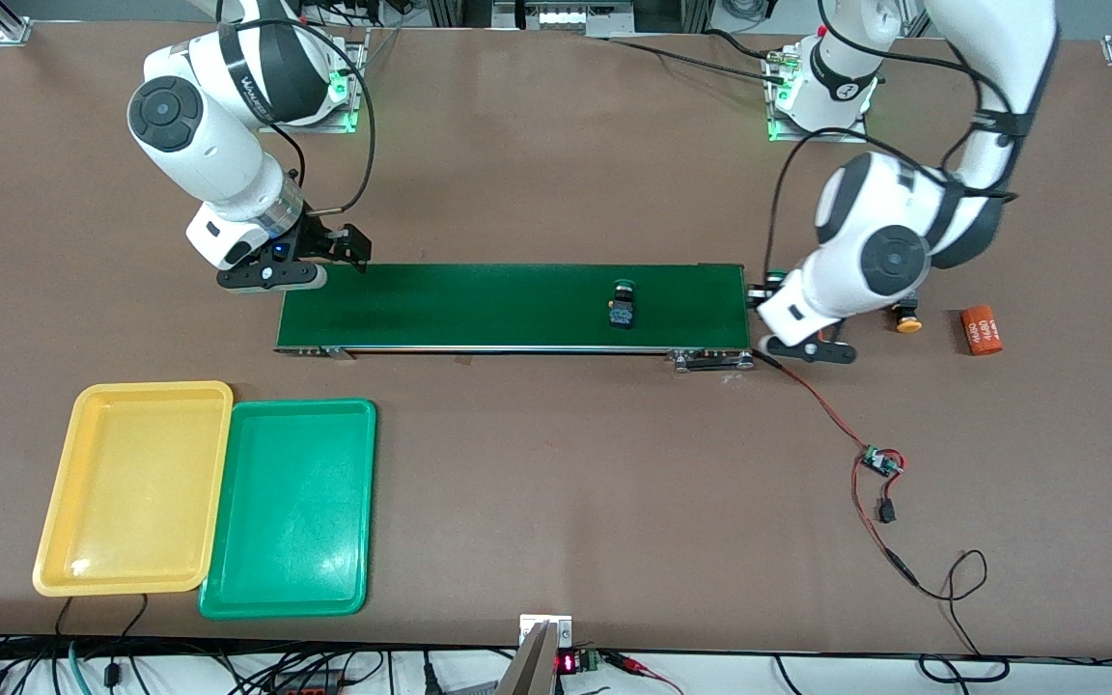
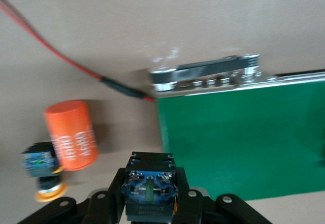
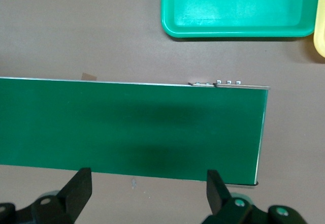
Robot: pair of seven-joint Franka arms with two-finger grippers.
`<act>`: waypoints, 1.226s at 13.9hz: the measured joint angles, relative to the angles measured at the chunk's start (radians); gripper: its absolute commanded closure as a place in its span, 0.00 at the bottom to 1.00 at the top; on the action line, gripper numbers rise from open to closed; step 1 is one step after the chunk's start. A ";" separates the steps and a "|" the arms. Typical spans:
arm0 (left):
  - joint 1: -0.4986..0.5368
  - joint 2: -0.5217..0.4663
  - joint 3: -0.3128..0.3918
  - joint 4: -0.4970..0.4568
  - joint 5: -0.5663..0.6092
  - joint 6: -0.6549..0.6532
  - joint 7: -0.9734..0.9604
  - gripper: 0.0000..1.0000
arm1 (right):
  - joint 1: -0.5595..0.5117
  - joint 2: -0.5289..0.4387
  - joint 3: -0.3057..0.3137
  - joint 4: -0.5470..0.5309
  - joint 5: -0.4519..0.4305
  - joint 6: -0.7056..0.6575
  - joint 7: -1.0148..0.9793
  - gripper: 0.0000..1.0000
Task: Sort buttons by color to trays
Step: 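Place the button on the belt while the right gripper reaches the belt, then grasp the first button with the right gripper while the left gripper reaches a cylinder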
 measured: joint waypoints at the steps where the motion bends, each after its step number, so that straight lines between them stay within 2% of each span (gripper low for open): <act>1: -0.002 0.011 -0.018 -0.002 0.000 0.027 -0.023 1.00 | -0.001 -0.001 -0.002 0.000 0.000 0.000 0.000 0.00; 6: -0.021 0.077 -0.103 -0.010 -0.001 0.187 -0.153 1.00 | -0.005 -0.002 -0.010 0.001 0.000 0.000 0.000 0.00; 8: -0.033 0.098 -0.105 -0.015 -0.001 0.220 -0.174 0.90 | -0.013 -0.002 -0.010 0.001 0.000 0.001 0.000 0.00; 9: -0.034 0.104 -0.105 -0.019 -0.001 0.225 -0.179 0.70 | -0.015 -0.003 -0.010 0.001 0.000 0.001 0.000 0.00; 10: -0.037 0.107 -0.105 -0.022 -0.001 0.226 -0.192 0.30 | -0.015 -0.003 -0.010 0.001 0.000 0.001 0.000 0.00; 11: -0.041 0.108 -0.106 -0.024 -0.001 0.227 -0.207 0.00 | -0.015 -0.003 -0.010 0.001 0.000 0.001 0.000 0.00; 17: -0.039 0.055 -0.102 0.020 -0.001 0.244 -0.216 0.00 | 0.012 0.007 -0.002 0.001 0.000 0.028 0.054 0.00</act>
